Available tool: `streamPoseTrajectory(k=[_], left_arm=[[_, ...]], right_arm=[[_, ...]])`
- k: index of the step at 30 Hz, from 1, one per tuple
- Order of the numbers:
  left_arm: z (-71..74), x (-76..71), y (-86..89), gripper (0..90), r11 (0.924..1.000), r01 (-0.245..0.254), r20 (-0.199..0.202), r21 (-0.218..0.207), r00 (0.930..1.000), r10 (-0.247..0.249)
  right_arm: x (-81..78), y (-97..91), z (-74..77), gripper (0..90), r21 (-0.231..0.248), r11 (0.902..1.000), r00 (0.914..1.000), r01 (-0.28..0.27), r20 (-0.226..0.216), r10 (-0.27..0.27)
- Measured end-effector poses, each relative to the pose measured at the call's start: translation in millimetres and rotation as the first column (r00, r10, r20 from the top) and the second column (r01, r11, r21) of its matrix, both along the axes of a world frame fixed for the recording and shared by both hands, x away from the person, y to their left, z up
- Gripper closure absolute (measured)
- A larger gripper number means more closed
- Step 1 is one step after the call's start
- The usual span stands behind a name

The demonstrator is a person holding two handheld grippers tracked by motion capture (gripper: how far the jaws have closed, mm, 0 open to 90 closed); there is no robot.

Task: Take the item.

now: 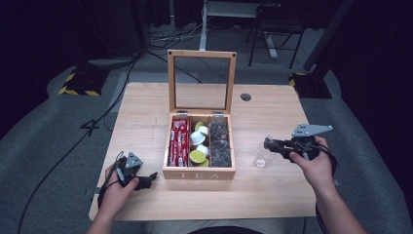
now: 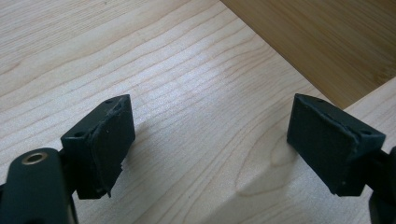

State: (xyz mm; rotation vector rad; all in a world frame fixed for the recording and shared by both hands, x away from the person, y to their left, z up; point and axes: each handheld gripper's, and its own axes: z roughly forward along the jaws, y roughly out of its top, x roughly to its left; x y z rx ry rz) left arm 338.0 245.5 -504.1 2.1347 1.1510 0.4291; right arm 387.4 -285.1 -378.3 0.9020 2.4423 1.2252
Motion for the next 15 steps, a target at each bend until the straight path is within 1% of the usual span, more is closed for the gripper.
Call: streamPoseTrajectory(k=[3,5,7,8,11,13,15], left_arm=[[0.0,0.0,0.0,15.6,1.0,0.0,0.0,0.0,1.0,0.0],[0.0,-0.1,0.0,15.6,1.0,-0.001,-0.001,0.0,1.0,0.001],[0.0,0.0,0.0,15.7,1.0,0.001,0.0,0.001,1.0,-0.001],[0.0,-0.1,0.0,15.6,1.0,-0.001,-0.001,0.0,1.0,0.001],[0.0,-0.1,0.0,15.6,1.0,-0.001,-0.001,0.0,1.0,0.001],[0.0,-0.1,0.0,15.6,1.0,-0.001,-0.001,0.0,1.0,0.001],[0.0,-0.1,0.0,15.6,1.0,-0.001,-0.001,0.0,1.0,0.001]], right_arm=[[2.0,-0.2,-3.6,75.2,-0.011,0.9999,0.9999,0.007,-0.014,-0.008],[3.6,-0.1,-7.2,75.1,-0.018,0.9998,0.9994,0.009,-0.032,-0.01],[4.4,-0.1,-9.3,75.1,-0.021,0.9997,0.9992,0.012,-0.037,-0.013],[5.9,0.2,-13.1,75.1,-0.029,0.9994,0.9987,0.017,-0.048,-0.018],[6.8,1.0,-17.3,75.1,-0.049,0.9986,0.9977,0.023,-0.063,-0.026],[7.5,1.3,-19.7,74.2,-0.055,0.9983,0.9972,0.02,-0.07,-0.024],[8.2,1.7,-22.2,71.3,-0.056,0.9982,0.9969,0.022,-0.074,-0.026]])
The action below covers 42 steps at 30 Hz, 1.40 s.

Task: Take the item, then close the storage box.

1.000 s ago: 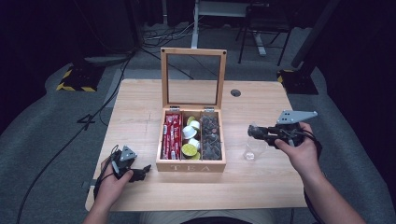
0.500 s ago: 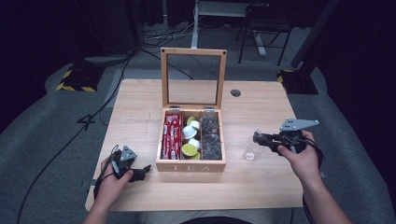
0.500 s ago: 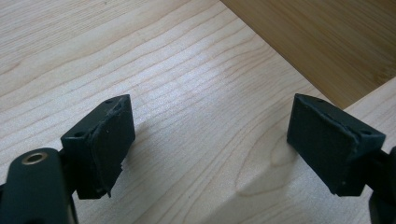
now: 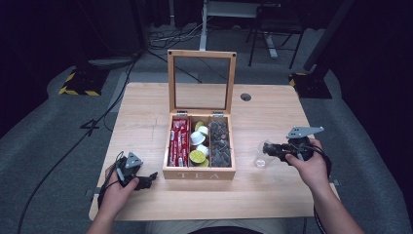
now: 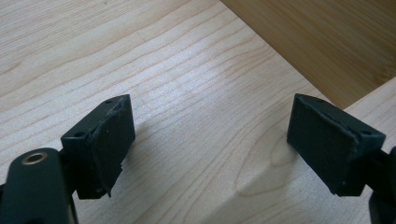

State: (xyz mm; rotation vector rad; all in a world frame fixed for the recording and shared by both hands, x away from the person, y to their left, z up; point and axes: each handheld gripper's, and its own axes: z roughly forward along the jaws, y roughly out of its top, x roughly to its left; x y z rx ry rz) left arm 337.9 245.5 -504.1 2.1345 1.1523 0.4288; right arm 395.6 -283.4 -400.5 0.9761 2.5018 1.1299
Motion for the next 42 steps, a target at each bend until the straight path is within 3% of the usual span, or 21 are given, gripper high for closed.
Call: streamPoseTrajectory(k=[4,8,9,15,20,25,35,42], left_arm=[[0.0,0.0,0.0,15.6,1.0,0.001,0.0,0.001,1.0,-0.001],[0.0,0.1,0.1,15.6,1.0,0.001,0.0,0.001,1.0,-0.001],[0.0,0.1,0.1,15.6,1.0,0.001,0.0,0.001,1.0,-0.001],[0.1,-0.2,-0.1,15.7,1.0,-0.001,0.002,0.003,1.0,0.001],[0.0,0.0,-0.3,15.6,1.0,-0.001,-0.001,-0.001,1.0,0.001],[-0.2,0.8,0.0,15.4,1.0,0.005,0.0,-0.003,1.0,-0.005],[-0.2,3.3,-0.7,14.5,0.9999,0.016,-0.001,-0.001,0.9999,-0.016],[-0.2,3.2,-0.8,14.6,0.9999,0.015,0.0,0.0,0.9999,-0.015]], right_arm=[[0.7,-1.0,-3.4,60.4,0.003,1.0,0.9999,0.005,-0.011,-0.005],[-0.5,-2.3,-1.4,55.1,0.011,0.9999,0.9999,0.012,-0.001,-0.012],[-1.2,-2.5,0.5,50.4,0.028,0.9996,0.9999,0.008,0.013,-0.009],[0.2,-1.0,2.7,41.7,0.059,0.9983,0.9998,0.007,0.019,-0.008],[2.3,3.6,7.8,37.4,0.086,0.9963,0.9992,0.005,0.039,-0.008],[6.9,5.0,15.8,33.3,0.143,0.9894,0.998,0.02,0.056,-0.028],[20.1,6.7,40.6,29.8,0.143,0.9885,0.9878,0.05,0.139,-0.07],[35.7,17.4,64.3,29.4,0.124,0.9919,0.9787,0.026,0.199,-0.05]])
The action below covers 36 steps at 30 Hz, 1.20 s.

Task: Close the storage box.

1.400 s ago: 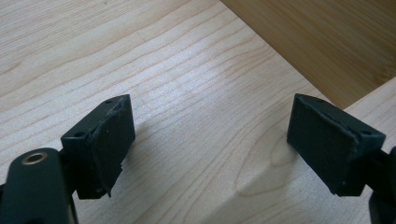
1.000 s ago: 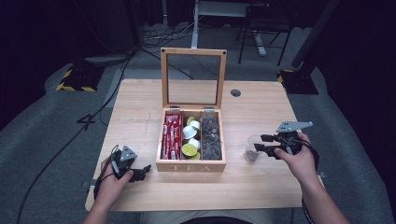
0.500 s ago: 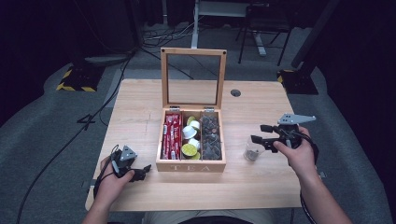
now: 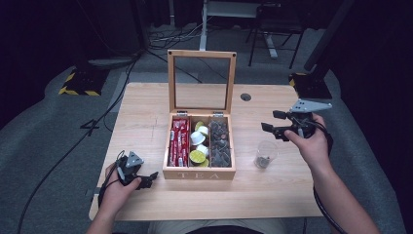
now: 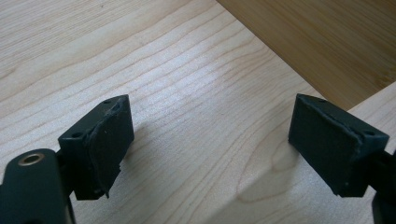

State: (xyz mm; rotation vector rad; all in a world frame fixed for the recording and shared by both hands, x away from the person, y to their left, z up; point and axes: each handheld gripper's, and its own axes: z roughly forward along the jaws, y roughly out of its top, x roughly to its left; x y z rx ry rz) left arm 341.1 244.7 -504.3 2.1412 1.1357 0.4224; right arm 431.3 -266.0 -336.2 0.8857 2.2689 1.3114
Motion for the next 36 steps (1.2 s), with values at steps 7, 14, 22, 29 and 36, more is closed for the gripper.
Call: streamPoseTrajectory(k=[7,14,22,29,36], left_arm=[[0.0,0.1,0.1,14.6,1.0,0.0,0.0,-0.001,1.0,0.0],[0.0,0.0,0.1,14.6,1.0,-0.001,-0.001,0.0,1.0,0.001],[0.0,0.0,0.1,14.6,1.0,0.0,0.0,0.0,1.0,0.0],[0.0,0.1,0.1,14.6,1.0,0.001,-0.001,-0.001,1.0,-0.001],[0.0,0.1,0.1,14.6,1.0,0.001,-0.001,-0.001,1.0,-0.001]], right_arm=[[17.5,12.1,18.5,29.4,0.01,0.9998,0.9996,-0.019,0.023,0.019],[33.3,22.7,28.4,29.9,0.018,0.9987,0.9983,-0.047,0.035,0.047],[57.2,32.9,42.6,30.6,0.045,0.9974,0.9966,-0.057,0.062,0.054],[90.9,49.0,48.8,30.6,0.075,0.9952,0.9965,-0.062,0.061,0.057],[116.8,63.7,55.0,30.4,0.066,0.9958,0.9969,-0.063,0.051,0.06]])
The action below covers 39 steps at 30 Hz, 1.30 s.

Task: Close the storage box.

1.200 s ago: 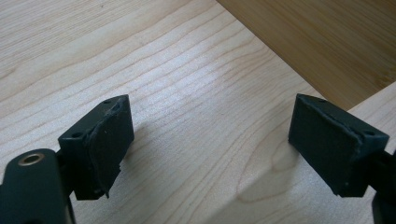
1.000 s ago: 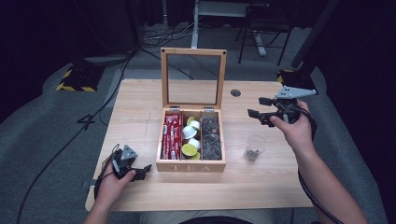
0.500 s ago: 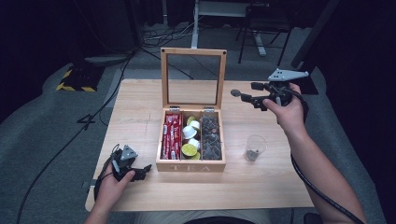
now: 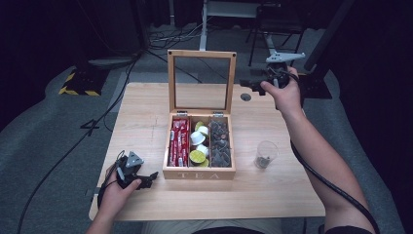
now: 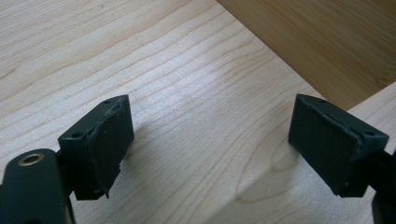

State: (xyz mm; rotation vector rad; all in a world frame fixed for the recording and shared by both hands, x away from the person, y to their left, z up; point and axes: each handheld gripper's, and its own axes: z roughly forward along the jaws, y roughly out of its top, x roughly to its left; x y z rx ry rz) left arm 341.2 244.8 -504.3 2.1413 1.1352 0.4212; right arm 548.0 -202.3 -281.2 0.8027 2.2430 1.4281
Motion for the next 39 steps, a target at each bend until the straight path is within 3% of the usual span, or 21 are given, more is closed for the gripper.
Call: streamPoseTrajectory(k=[4,10,12,13,16,17,23,29,33,34,39], left_arm=[[0.2,0.0,0.1,14.5,1.0,0.001,-0.004,-0.001,1.0,-0.001],[0.1,1.2,0.7,14.3,1.0,0.007,0.001,-0.001,1.0,-0.007],[0.2,1.2,0.5,14.3,1.0,0.005,-0.003,-0.002,1.0,-0.005],[0.1,1.4,0.4,14.3,1.0,0.004,-0.004,-0.002,1.0,-0.004],[0.2,1.8,0.6,14.3,1.0,0.006,-0.002,0.001,1.0,-0.006],[0.3,2.3,0.8,14.3,1.0,0.007,0.001,0.003,1.0,-0.007],[0.4,2.7,0.7,14.3,0.9999,0.011,-0.003,0.004,0.9999,-0.011],[0.3,2.7,0.6,14.3,1.0,0.01,-0.001,0.002,1.0,-0.01],[0.3,2.6,0.6,14.3,1.0,0.01,-0.003,0.001,1.0,-0.01],[0.4,2.6,0.6,14.3,1.0,0.01,-0.003,0.003,0.9999,-0.01],[0.4,2.6,0.6,14.3,1.0,0.009,-0.003,0.003,1.0,-0.009]], right_arm=[[14.3,12.3,3.7,30.3,-0.034,0.9994,0.9998,0.005,0.018,-0.005],[29.4,21.8,6.2,29.5,-0.035,0.9993,0.9997,0.013,0.023,-0.012],[37.7,25.3,7.1,34.2,-0.051,0.9986,0.9993,0.012,0.037,-0.011],[43.7,27.8,7.1,34.1,-0.038,0.9981,0.9985,0.048,0.028,-0.047],[50.7,28.8,6.4,32.9,-0.031,0.9976,0.998,0.063,0.008,-0.063],[58.5,29.5,4.5,32.0,-0.003,0.9972,0.997,0.075,-0.02,-0.075],[78.2,30.2,1.9,32.0,-0.018,0.9934,0.9922,0.113,-0.051,-0.114],[89.8,32.1,-5.9,35.2,0.033,0.9952,0.9921,0.092,-0.088,-0.089],[92.9,34.7,-7.9,40.6,0.056,0.996,0.9936,0.07,-0.092,-0.065],[93.2,37.7,-6.9,46.7,0.071,0.9964,0.9954,0.046,-0.088,-0.04],[89.6,43.1,-2.7,52.4,0.035,0.997,0.9946,0.069,-0.08,-0.066]])
